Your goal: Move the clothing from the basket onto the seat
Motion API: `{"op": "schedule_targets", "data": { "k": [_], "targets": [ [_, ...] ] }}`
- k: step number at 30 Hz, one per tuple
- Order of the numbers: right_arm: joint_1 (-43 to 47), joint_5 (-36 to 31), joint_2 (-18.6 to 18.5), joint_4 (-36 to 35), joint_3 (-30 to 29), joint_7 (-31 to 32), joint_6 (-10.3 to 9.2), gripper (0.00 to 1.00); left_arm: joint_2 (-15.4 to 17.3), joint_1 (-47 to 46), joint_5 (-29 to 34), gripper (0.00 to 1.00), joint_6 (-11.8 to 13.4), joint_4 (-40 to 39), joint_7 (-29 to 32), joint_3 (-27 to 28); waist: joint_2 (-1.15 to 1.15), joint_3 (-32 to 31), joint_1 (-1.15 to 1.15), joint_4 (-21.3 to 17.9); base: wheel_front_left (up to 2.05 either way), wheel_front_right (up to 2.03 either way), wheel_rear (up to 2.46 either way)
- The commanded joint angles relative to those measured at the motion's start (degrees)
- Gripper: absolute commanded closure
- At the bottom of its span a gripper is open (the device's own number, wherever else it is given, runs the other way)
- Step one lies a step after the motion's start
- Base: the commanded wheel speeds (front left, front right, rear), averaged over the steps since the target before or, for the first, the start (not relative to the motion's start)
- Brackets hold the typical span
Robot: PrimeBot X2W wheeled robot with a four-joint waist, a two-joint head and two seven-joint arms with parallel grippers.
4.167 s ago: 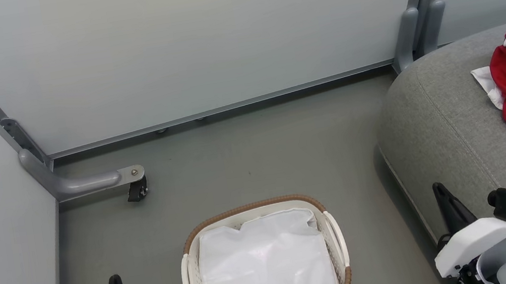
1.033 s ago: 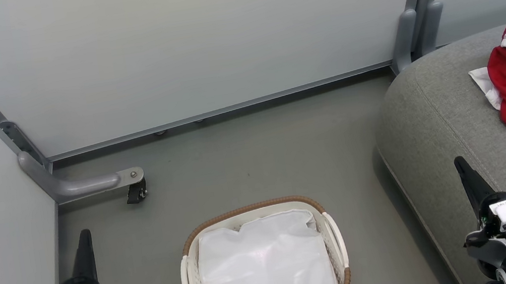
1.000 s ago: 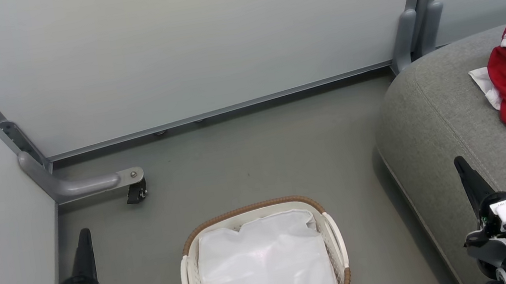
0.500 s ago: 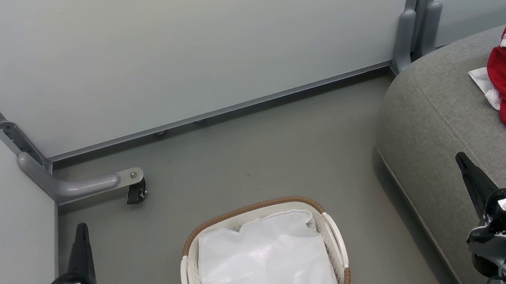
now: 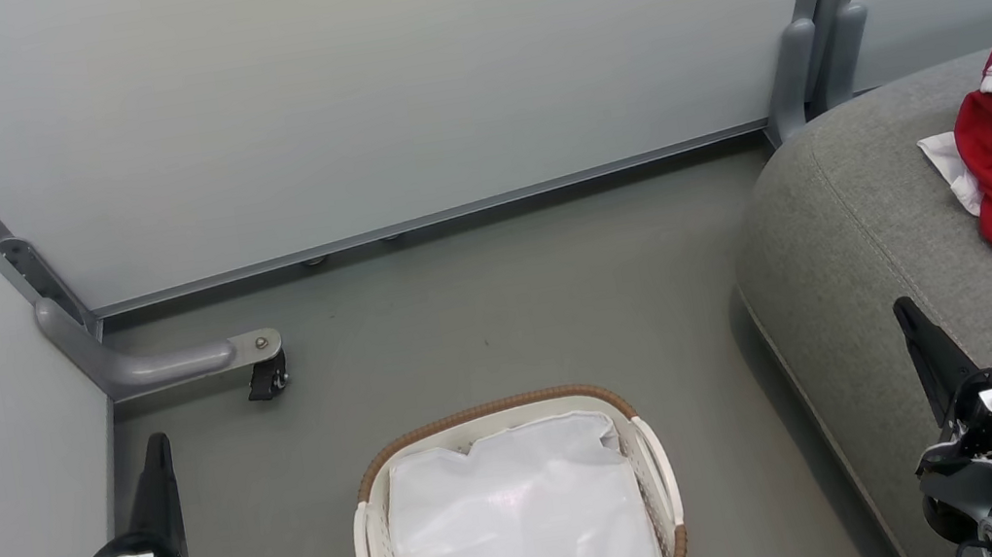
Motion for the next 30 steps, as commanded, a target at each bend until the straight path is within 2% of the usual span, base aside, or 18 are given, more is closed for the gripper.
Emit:
{"op": "schedule_targets", "data": {
  "k": [1,30],
  "targets": [
    [0.6,0.17,-0.17,-0.22,-0.14,0.1,0.0,1.0,0.35,-0.59,-0.18,1.0,-0.36,-0.09,0.25,0.13,0.0,0.0,0.0,0.0,0.0,0.0,0.0],
    [0.6,0.18,-0.17,-0.21,-0.13,0.09,0.0,1.0,0.34,-0.59,-0.19,1.0,-0.35,-0.1,0.22,0.12,0.0,0.0,0.0,0.0,0.0,0.0,0.0]
  ]
}}
